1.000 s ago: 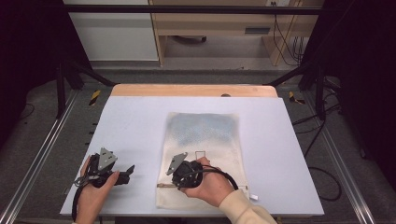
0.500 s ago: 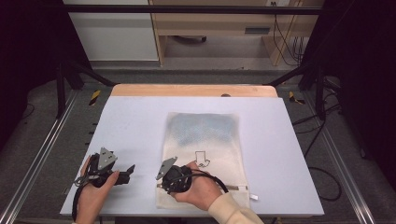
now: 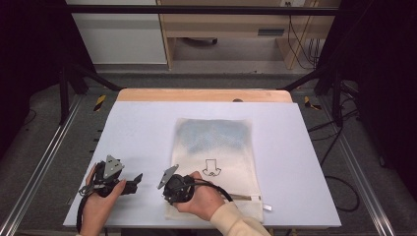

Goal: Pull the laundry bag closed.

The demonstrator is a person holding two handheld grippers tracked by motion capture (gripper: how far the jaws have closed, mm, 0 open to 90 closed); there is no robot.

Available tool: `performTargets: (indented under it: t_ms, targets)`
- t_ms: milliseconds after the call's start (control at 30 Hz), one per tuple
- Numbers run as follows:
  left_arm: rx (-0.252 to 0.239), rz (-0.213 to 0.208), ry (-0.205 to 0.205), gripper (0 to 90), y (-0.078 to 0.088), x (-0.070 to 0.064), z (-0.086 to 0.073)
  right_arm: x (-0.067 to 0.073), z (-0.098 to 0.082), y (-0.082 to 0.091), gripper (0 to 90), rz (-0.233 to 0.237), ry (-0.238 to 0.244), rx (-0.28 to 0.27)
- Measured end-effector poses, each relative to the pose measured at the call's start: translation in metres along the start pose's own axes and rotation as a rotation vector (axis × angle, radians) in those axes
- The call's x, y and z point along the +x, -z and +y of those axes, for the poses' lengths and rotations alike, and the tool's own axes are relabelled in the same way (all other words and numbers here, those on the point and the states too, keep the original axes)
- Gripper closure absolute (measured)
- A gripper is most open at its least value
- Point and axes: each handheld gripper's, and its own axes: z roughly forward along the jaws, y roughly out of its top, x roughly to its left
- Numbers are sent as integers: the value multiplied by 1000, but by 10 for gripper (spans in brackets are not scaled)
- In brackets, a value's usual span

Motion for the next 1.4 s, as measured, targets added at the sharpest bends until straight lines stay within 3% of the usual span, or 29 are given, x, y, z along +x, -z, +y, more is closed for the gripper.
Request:
performTargets:
  t_ms: [433,600,767,967,1100,1200,1400]
  targets:
    - [-19,-27,20,69,2,-3,4,-6,2,-8,816,19,-3,18]
    - [-43,-62,8,74,7,0,5,-8,-1,0,820,39,-11,-28]
    - [-73,-94,34,61,13,1,2,-11,-6,13,820,59,-15,-96]
    - [-72,-137,82,46,14,-8,1,-15,-10,22,820,72,-25,-161]
    - [-75,-144,89,42,16,-15,6,-15,-11,26,820,69,-36,-182]
    - [-65,-157,86,40,16,-20,8,-16,-11,27,820,70,-40,-188]
    - [-70,-181,23,38,17,-19,12,-14,-10,28,819,49,-44,-190]
